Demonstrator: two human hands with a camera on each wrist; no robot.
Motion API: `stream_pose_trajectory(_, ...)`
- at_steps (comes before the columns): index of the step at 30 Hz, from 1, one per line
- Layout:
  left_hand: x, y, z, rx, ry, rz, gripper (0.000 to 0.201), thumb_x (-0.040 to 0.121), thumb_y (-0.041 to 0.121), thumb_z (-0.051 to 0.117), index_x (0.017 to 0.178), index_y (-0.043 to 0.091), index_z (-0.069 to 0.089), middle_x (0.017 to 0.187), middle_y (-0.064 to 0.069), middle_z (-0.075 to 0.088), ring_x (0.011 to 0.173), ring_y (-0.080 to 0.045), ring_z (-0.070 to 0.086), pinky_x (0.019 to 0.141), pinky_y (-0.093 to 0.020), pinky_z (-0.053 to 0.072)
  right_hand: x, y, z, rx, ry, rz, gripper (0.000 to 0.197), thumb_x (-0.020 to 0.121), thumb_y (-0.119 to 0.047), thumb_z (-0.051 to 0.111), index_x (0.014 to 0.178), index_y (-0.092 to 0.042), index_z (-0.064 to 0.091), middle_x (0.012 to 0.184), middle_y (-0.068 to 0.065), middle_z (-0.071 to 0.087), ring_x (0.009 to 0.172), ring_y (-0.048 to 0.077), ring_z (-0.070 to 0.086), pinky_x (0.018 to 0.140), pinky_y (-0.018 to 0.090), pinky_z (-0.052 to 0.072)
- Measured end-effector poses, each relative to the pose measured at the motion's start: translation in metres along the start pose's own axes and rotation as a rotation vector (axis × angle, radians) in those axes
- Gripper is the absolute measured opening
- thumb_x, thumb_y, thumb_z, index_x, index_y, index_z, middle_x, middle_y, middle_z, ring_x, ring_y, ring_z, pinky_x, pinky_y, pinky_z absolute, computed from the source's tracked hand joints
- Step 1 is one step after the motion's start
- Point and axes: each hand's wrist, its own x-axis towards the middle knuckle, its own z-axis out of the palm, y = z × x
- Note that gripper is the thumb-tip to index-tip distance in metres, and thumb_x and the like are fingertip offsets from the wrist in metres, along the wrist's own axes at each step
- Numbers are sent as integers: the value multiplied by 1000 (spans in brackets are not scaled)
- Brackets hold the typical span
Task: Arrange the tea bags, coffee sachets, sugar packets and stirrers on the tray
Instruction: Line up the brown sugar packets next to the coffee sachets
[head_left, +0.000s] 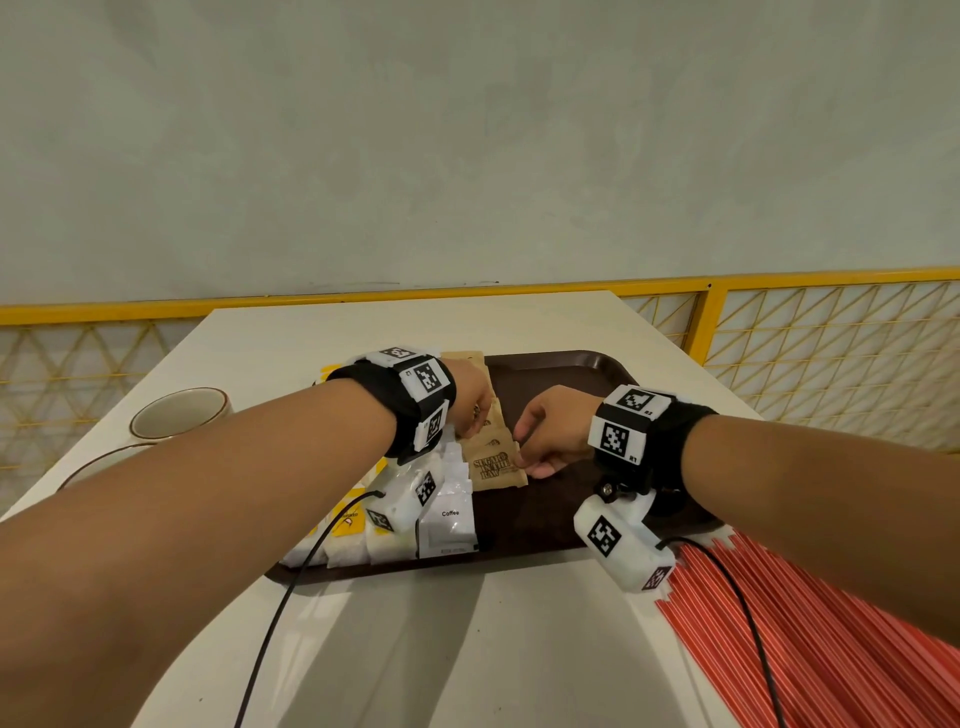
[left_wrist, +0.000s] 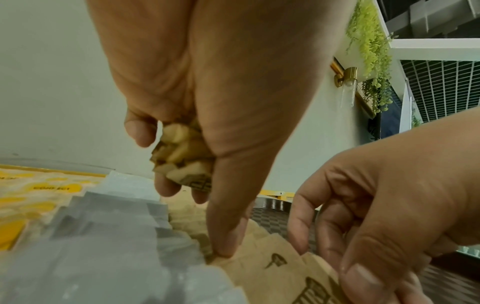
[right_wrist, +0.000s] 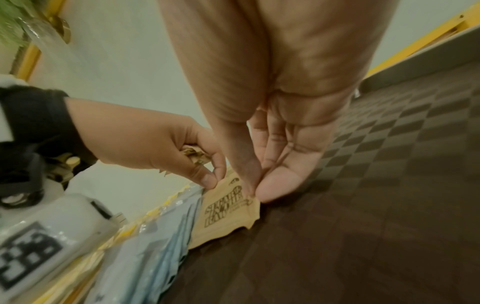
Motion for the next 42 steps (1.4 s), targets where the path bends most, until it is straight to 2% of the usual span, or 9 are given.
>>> stream_pose_trajectory(5,0,-3,2,-78,-19,2,20,87,7,61,102,12,72,104,2,63,110,-18,59,78,-22,42,-2,-1,-1,28,-12,-12,21,79,10,68,88,-5,58,81,16,67,64,20,66,67,27,60)
stream_pose_trajectory(9,-5,-15,0,-330,102,-57,26,90,13,60,116,16,64,120,1,58,103,-15,54,81,-24,42,-10,-5,-4,48,16,-27,9,83,1,69,83,-2,61,71,13,64,57,16,61,60,24,58)
stream_pose_trajectory(14,-28,-36,10,-1538,38,13,60,83,1,66,135,14,39,102,-10,65,83,-18,65,73,-29,56,-25,-17,-10,40,277,-379,19,82,-7,72,97,-8,62,78,7,65,68,17,62,71,29,56)
stream_pose_trajectory(16,-39,-39,16,-1710,15,135,71,74,5,75,136,12,41,103,-12,69,88,-20,70,69,-28,58,-35,-25,-8,13,318,-543,28,78,-10,76,102,-16,63,95,1,65,73,14,64,75,23,55)
stream_pose_trajectory(20,-49,-38,25,-1725,-37,340,80,46,28,95,116,14,62,101,-9,68,89,-19,69,70,-27,58,-49,-37,4,-125,296,-635,39,73,-13,81,106,-24,62,99,-12,61,71,6,57,68,10,48)
stream_pose_trajectory(25,-60,-29,21,-1722,25,382,83,39,54,89,106,14,62,93,-7,68,87,-19,70,69,-23,57,-44,-40,14,-113,347,-693,35,71,-15,82,97,-26,59,91,-10,57,72,9,49,70,20,47)
stream_pose_trajectory(30,-67,-28,18,-1745,61,342,100,30,72,79,109,14,58,93,-5,70,83,-18,70,66,-21,57,-48,-46,18,-104,365,-834,41,71,-13,82,92,-35,55,98,-9,52,77,-6,48,71,9,42)
stream_pose_trajectory(38,-74,-19,11,-1792,132,187,79,78,73,23,110,11,60,93,-7,68,80,-20,68,64,-21,54,-46,-52,20,-102,407,-847,30,72,-8,80,82,-21,55,91,-3,51,69,-12,47,65,7,40)
stream_pose_trajectory(42,-72,-11,10,-1783,215,123,64,91,63,23,103,13,62,88,-5,70,78,-21,70,63,-21,55,-39,-50,18,-148,389,-753,27,76,-13,78,86,-22,55,85,-6,59,61,3,52,60,19,47)
